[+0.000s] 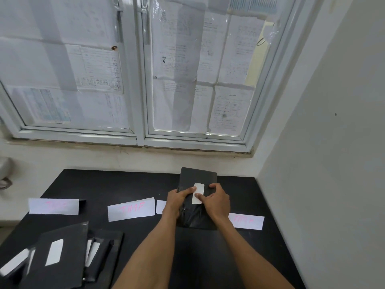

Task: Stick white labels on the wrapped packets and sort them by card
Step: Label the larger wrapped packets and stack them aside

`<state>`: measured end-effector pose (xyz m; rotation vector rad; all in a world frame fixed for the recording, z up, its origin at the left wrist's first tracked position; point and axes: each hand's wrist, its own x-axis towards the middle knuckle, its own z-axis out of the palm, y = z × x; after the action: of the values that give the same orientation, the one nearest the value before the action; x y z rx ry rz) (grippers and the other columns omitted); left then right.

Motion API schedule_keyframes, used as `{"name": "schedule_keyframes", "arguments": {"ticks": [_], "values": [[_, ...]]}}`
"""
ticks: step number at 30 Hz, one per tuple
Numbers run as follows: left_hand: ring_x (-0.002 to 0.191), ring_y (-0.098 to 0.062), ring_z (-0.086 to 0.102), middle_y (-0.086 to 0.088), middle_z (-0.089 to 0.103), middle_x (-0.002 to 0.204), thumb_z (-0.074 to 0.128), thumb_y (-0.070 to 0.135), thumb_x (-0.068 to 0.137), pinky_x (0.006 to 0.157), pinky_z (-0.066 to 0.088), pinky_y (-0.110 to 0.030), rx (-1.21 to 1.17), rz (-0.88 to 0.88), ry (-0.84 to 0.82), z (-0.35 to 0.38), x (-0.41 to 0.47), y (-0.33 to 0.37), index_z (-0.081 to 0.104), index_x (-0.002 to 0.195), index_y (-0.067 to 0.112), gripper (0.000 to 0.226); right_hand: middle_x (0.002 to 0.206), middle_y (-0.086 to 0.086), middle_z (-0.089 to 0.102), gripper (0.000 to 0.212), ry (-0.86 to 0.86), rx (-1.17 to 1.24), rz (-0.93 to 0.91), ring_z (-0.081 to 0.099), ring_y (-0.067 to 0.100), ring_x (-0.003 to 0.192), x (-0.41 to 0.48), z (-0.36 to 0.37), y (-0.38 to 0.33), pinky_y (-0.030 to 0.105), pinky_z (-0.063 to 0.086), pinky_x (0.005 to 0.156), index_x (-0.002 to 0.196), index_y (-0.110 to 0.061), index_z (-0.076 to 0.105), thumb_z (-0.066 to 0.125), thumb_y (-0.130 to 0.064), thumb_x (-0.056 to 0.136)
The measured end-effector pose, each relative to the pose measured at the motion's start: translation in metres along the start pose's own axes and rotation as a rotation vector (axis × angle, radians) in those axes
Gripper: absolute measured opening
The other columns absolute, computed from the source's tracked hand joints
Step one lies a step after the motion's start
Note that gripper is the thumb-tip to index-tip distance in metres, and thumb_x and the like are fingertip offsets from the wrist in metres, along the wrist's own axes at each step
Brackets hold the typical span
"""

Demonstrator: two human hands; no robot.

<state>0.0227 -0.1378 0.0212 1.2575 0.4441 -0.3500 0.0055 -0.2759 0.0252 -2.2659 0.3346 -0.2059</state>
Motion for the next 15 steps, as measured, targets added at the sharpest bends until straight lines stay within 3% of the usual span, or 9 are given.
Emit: {"name": "schedule_keyframes", "arguments": {"ticks": [4,5,7,10,13,15], "values": [[0.08,-0.027,0.068,-0.014,0.071,0.09,0.081,0.019,0.075,0.068,0.057,-0.034,-0.045,0.046,0.061,0.001,-0.002,-0.001,0.065,0.088,0.01,0.023,0.123,0.005,0.055,0.074,0.114,-0.349,-0.25,0.054,0.022,0.11,-0.002,-0.003,0.008,0.028,0.046,0.08,0.131,-0.026,0.046,0.066,-0.066,0.071],[0.081,-0.027,0.068,-0.013,0.071,0.091,0.082,0.021,0.075,0.07,0.057,-0.034,-0.044,0.051,0.072,0.001,-0.002,-0.001,0.065,0.087,0.011,0.023,0.137,0.008,0.044,0.074,0.124,-0.385,-0.352,0.045,0.025,0.123,0.0,-0.002,0.013,0.032,0.044,0.091,0.136,-0.032,0.041,0.061,-0.068,0.075],[0.081,-0.027,0.067,-0.012,0.07,0.089,0.082,0.024,0.074,0.071,0.056,-0.033,-0.038,0.055,0.083,0.0,-0.003,0.002,0.065,0.088,0.01,0.026,0.158,0.01,0.014,0.063,0.074,-0.431,-0.525,0.017,0.029,0.144,0.006,0.001,0.025,0.043,0.028,0.109,0.139,-0.044,0.038,0.045,-0.071,0.083],[0.08,-0.025,0.065,-0.01,0.068,0.087,0.082,0.03,0.075,0.066,0.053,-0.031,-0.029,0.043,0.101,0.001,-0.007,0.007,0.063,0.083,0.011,0.028,0.16,0.001,-0.017,0.063,-0.088,-0.391,-0.546,-0.008,0.028,0.148,0.008,0.002,0.034,0.047,0.015,0.116,0.139,-0.052,0.035,0.031,-0.078,0.082],[0.081,-0.026,0.063,-0.011,0.066,0.088,0.082,0.034,0.073,0.069,0.053,-0.032,-0.009,0.028,0.112,0.002,-0.008,0.007,0.061,0.081,0.011,0.032,0.158,-0.003,-0.023,0.072,-0.221,-0.203,-0.432,0.002,0.028,0.148,0.005,-0.001,0.032,0.046,0.024,0.117,0.142,-0.055,0.022,0.048,-0.075,0.078],[0.085,-0.027,0.063,-0.012,0.066,0.092,0.083,0.038,0.07,0.077,0.054,-0.035,-0.009,0.022,0.124,0.0,-0.008,0.008,0.061,0.085,0.007,0.041,0.16,0.001,-0.008,0.077,-0.306,-0.067,-0.349,0.022,0.027,0.144,0.004,-0.002,0.027,0.042,0.035,0.112,0.143,-0.055,0.02,0.059,-0.067,0.078]]}}
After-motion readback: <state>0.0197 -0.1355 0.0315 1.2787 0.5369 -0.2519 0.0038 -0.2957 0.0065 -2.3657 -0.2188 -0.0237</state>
